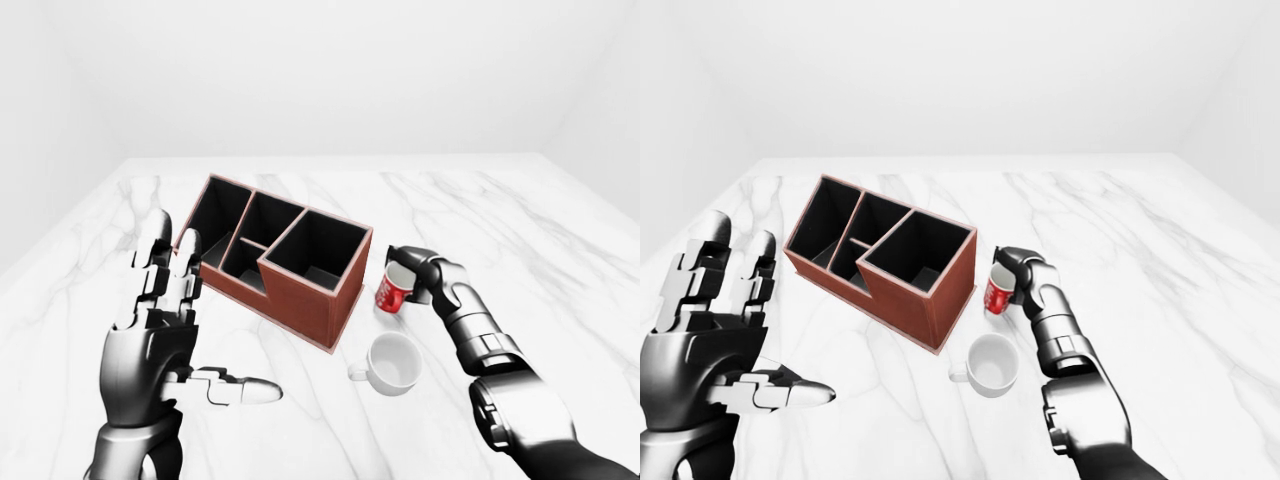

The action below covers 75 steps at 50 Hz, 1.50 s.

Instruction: Pick up the red mug and place it to the right of the caddy.

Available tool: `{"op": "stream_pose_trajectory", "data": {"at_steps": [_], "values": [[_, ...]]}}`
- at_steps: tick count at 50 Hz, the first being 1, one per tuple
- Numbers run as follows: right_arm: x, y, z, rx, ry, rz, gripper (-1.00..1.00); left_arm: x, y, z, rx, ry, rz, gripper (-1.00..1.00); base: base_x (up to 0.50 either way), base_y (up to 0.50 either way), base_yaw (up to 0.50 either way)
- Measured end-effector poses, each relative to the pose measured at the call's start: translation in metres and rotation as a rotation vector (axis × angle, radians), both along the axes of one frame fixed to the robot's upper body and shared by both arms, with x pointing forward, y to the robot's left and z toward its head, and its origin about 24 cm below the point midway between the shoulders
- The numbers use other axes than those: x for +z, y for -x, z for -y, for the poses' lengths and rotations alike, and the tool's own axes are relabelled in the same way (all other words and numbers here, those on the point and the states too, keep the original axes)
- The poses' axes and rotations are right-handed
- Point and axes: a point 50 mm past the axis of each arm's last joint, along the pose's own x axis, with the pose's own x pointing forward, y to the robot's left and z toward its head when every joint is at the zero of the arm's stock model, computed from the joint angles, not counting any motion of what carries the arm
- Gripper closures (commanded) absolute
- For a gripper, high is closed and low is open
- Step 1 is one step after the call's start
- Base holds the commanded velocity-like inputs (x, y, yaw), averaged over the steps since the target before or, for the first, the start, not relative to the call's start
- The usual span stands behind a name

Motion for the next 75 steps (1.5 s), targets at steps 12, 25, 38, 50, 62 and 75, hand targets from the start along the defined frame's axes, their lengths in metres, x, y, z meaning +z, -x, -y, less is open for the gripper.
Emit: {"op": "stream_pose_trajectory", "data": {"at_steps": [12, 25, 38, 50, 62, 75], "values": [[-0.009, 0.000, -0.004, -0.014, -0.002, 0.019, 1.00, 0.001, 0.001, 0.000, -0.002, 0.000, 0.003, -1.00, 0.00, 0.00, 0.00], [-0.016, -0.001, -0.005, -0.036, 0.001, 0.050, 1.00, 0.002, 0.002, 0.000, -0.003, 0.000, 0.009, -1.00, 0.00, 0.00, 0.00], [-0.020, -0.001, -0.005, -0.044, 0.026, 0.067, 1.00, 0.004, 0.003, 0.000, -0.003, 0.001, 0.018, -1.00, 0.00, 0.00, 0.00], [-0.026, 0.000, -0.007, -0.053, 0.035, 0.076, 1.00, 0.005, 0.004, -0.001, -0.001, 0.001, 0.024, -1.00, 0.00, 0.00, 0.00], [-0.034, 0.002, -0.009, -0.066, 0.033, 0.073, 1.00, 0.005, 0.004, -0.001, -0.002, 0.002, 0.026, -1.00, 0.00, 0.00, 0.00], [-0.042, 0.006, -0.010, -0.078, 0.031, 0.061, 1.00, 0.006, 0.006, -0.001, -0.001, 0.002, 0.032, -1.00, 0.00, 0.00, 0.00]]}}
